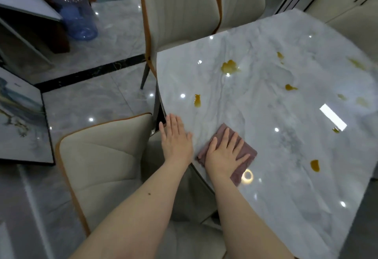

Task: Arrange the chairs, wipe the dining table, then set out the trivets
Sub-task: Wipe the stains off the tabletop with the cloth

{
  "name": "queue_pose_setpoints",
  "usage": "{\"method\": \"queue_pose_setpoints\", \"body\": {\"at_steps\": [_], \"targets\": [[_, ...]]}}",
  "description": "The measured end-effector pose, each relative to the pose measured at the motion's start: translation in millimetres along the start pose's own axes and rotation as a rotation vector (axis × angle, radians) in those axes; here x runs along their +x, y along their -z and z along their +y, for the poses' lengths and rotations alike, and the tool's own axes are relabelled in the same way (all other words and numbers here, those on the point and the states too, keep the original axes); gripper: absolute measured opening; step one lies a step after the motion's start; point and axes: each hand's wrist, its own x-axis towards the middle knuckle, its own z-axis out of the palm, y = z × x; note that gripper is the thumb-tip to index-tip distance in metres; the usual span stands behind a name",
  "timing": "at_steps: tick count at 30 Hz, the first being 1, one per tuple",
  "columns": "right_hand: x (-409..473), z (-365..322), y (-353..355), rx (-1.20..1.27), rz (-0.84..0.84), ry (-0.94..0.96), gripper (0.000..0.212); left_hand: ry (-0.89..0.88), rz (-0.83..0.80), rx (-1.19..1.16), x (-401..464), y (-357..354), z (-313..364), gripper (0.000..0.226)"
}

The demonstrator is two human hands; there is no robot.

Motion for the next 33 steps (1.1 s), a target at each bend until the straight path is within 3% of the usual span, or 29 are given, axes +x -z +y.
{"method": "queue_pose_setpoints", "body": {"at_steps": [5, 11, 21, 26, 33], "targets": [[17.8, -32.6, -7.8, 0.032, 0.041, -0.175, 0.058, -0.030, 0.114, -0.057, 42.4, 15.0, -5.1, 0.046], [42.3, -62.7, -16.3, 0.050, 0.105, -0.224, 0.059, -0.124, 0.158, -0.065, 104.2, 13.3, -18.5, 0.050], [52.8, -83.5, -10.6, 0.026, 0.111, -0.315, 0.058, -0.360, -0.008, -0.018, 183.2, 21.8, -24.4, 0.054], [56.0, -95.5, -8.0, 0.030, 0.107, -0.400, 0.058, -0.413, 0.024, -0.018, 183.6, 18.4, -28.4, 0.055], [75.4, -101.0, -4.5, -0.025, 0.082, -0.210, 0.056, -0.430, 0.088, -0.038, 184.2, 17.7, -29.0, 0.051]]}}
